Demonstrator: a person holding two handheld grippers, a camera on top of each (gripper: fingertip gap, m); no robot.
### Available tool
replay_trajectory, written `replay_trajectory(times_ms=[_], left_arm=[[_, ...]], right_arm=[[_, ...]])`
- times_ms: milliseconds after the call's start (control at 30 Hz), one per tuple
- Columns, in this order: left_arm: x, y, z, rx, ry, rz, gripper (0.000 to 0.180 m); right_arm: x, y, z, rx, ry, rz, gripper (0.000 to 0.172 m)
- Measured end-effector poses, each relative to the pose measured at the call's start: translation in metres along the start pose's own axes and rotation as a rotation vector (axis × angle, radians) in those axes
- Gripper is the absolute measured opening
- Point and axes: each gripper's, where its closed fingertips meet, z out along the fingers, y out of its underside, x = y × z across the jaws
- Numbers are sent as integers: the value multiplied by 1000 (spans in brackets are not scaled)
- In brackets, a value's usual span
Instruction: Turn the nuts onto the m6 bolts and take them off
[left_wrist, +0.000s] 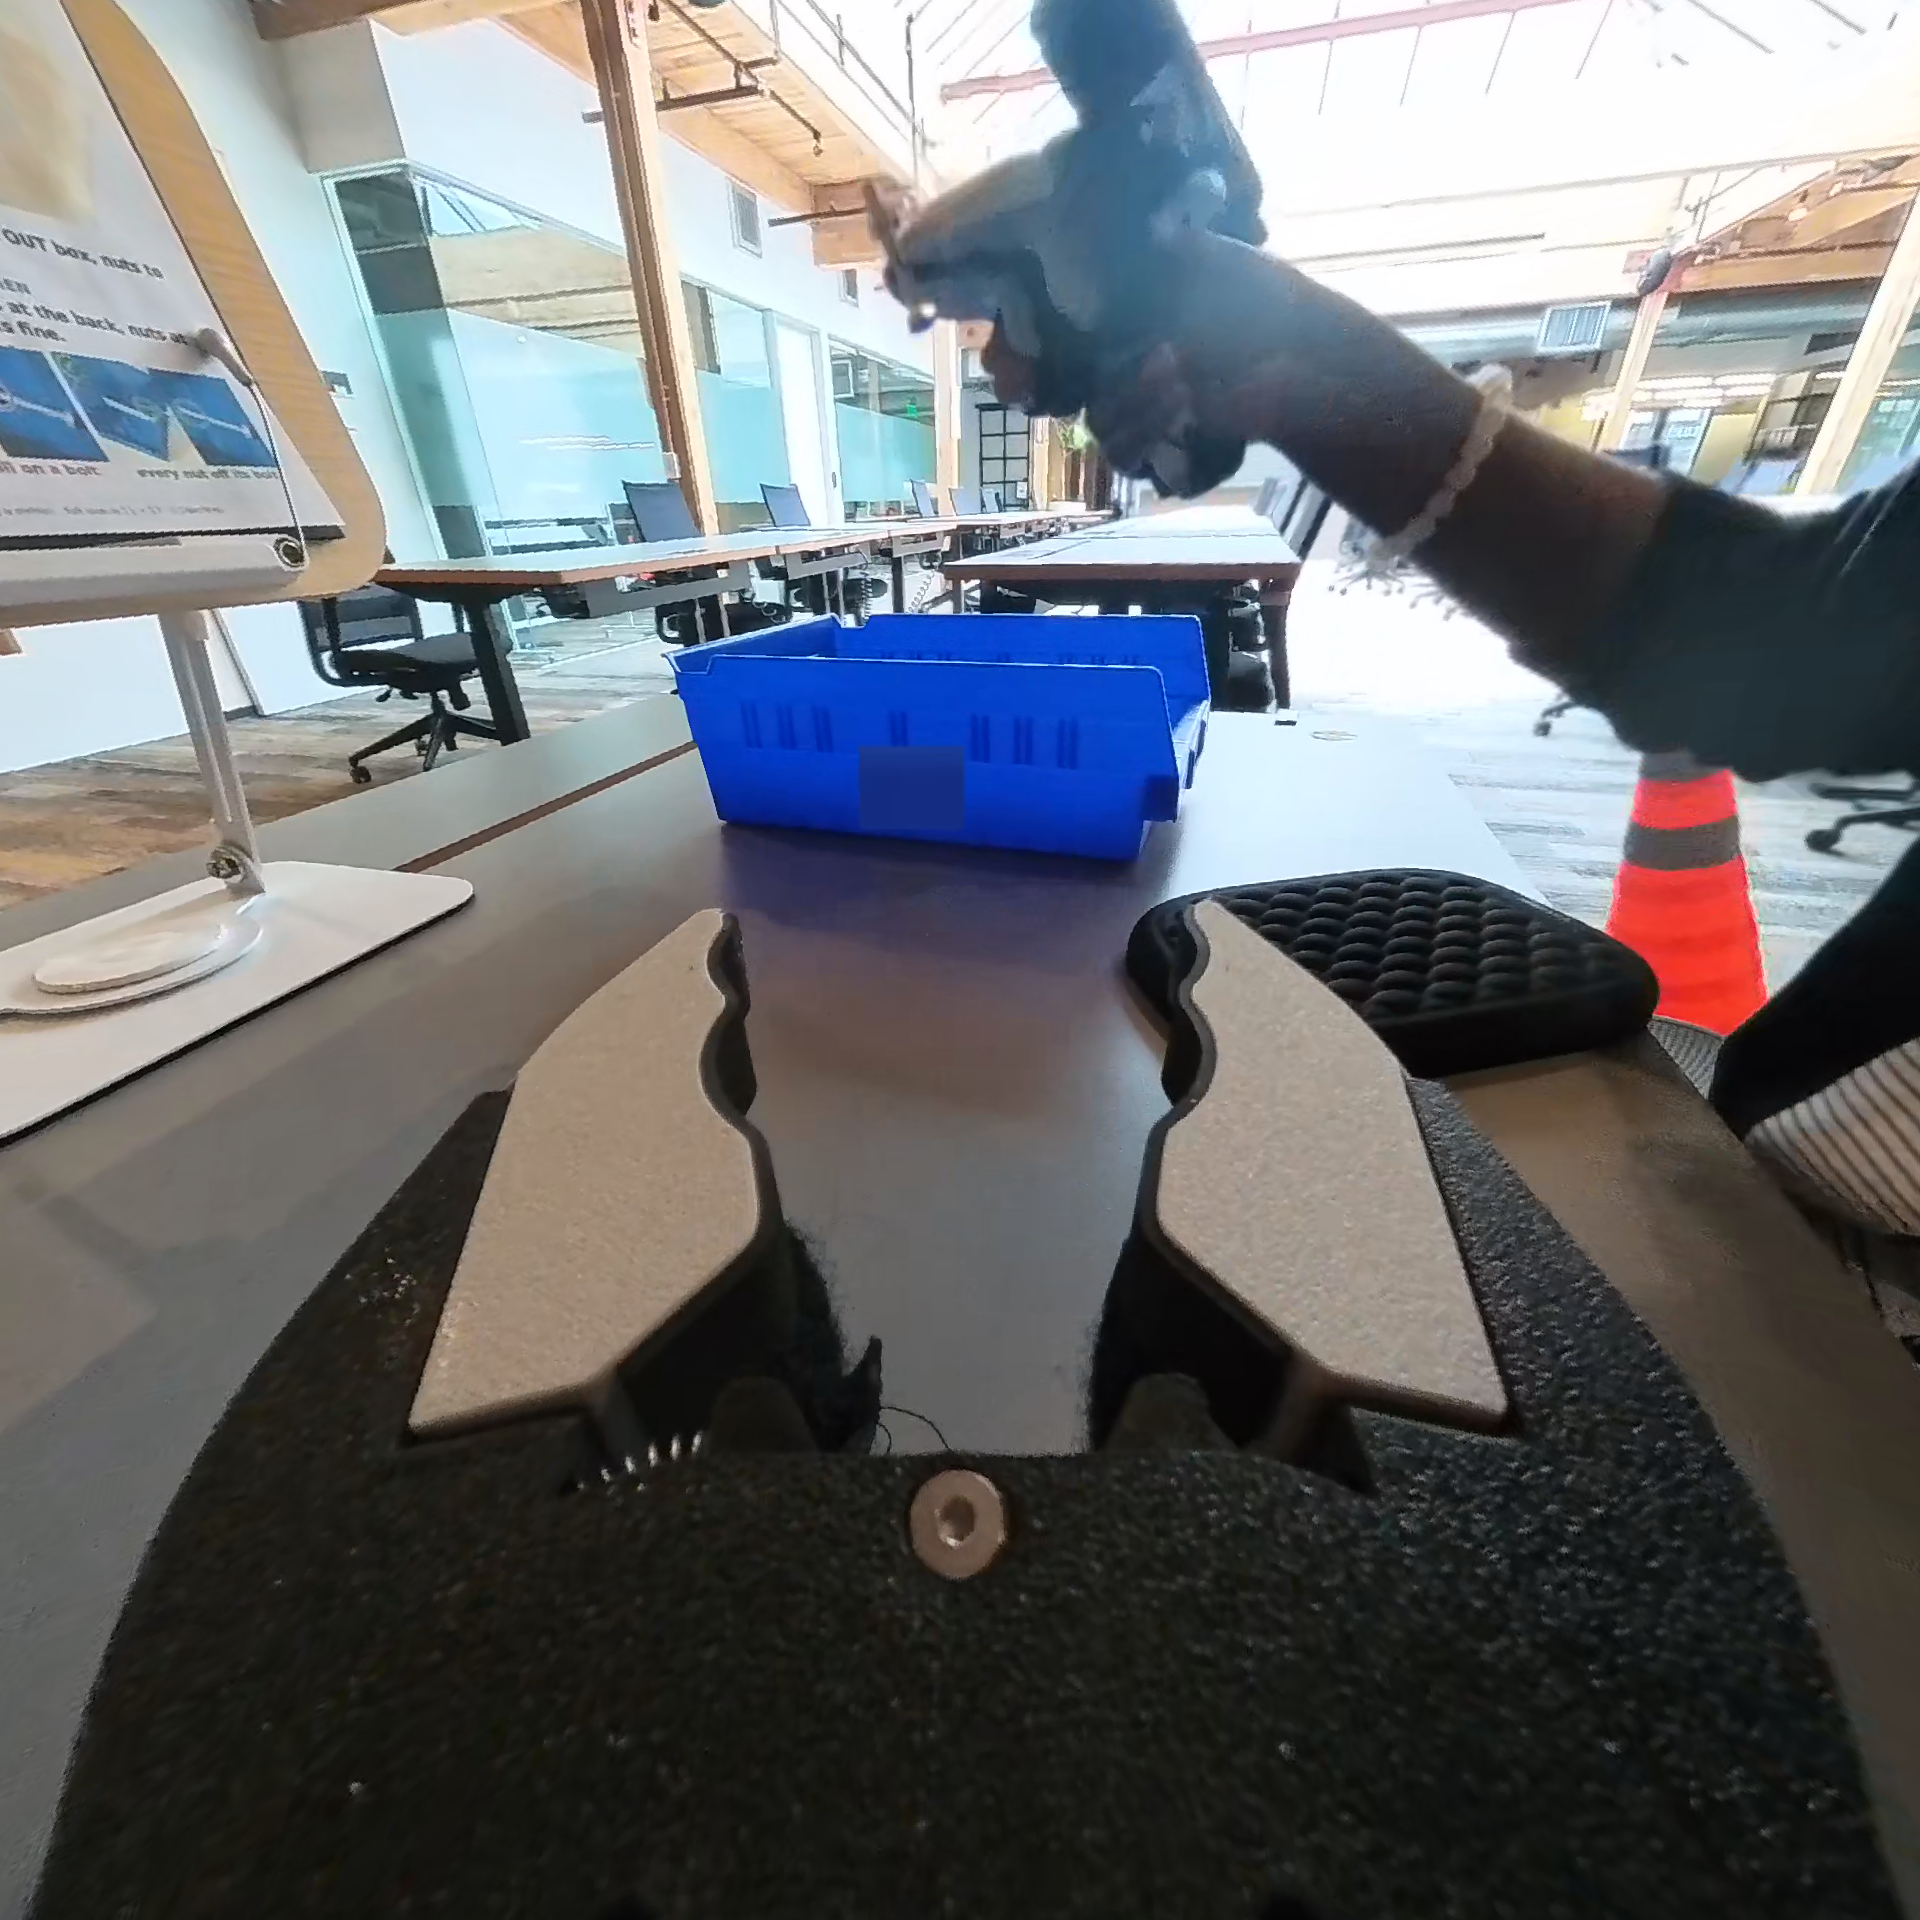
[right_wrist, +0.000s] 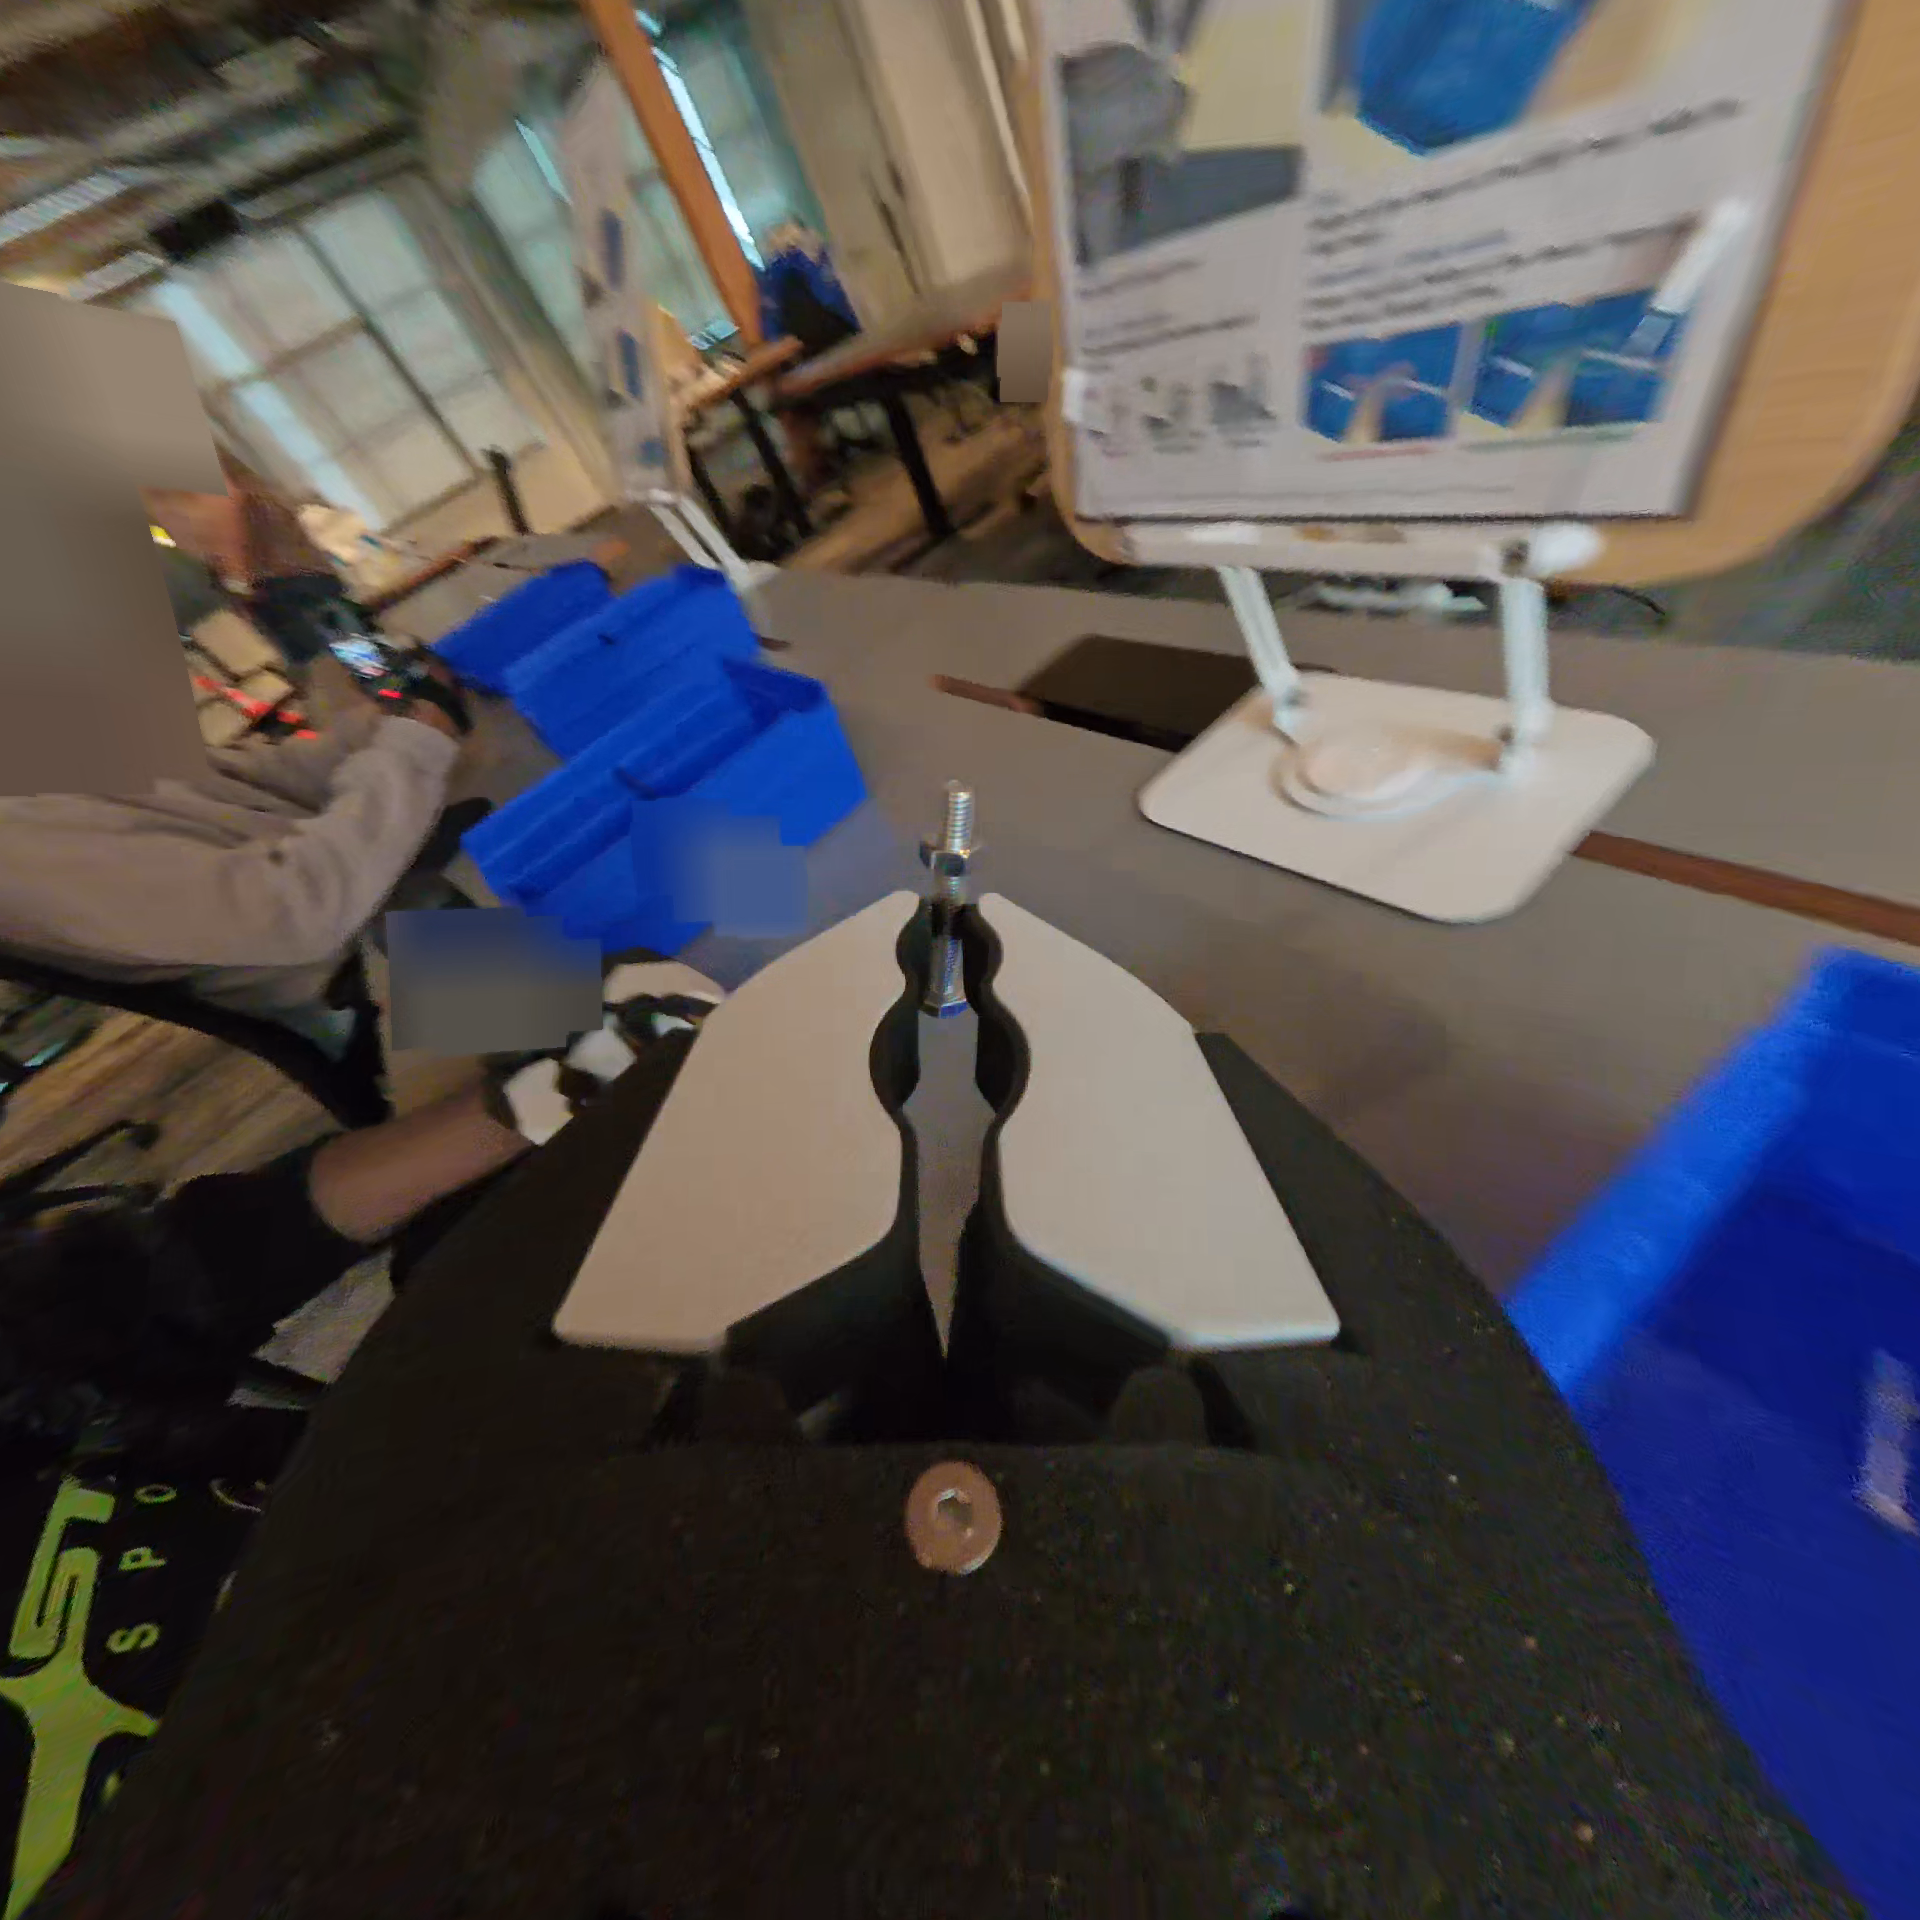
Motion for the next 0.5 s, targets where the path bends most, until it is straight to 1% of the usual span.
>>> replay_trajectory(times_ms=[133, 300, 433, 500], left_arm=[[-1, 0, 0, -1, -6, 1, 77], [-1, 1, 0, -8, -10, 9, 77], [0, 1, 0, -11, -5, 13, 77], [0, 1, 0, -13, -3, 14, 77]], right_arm=[[55, 3, -32, -142, 188, 48, 5], [111, 16, -62, -337, 373, 88, 5], [153, 35, -80, -509, 526, 101, 5], [170, 49, -85, -597, 577, 120, 5]])
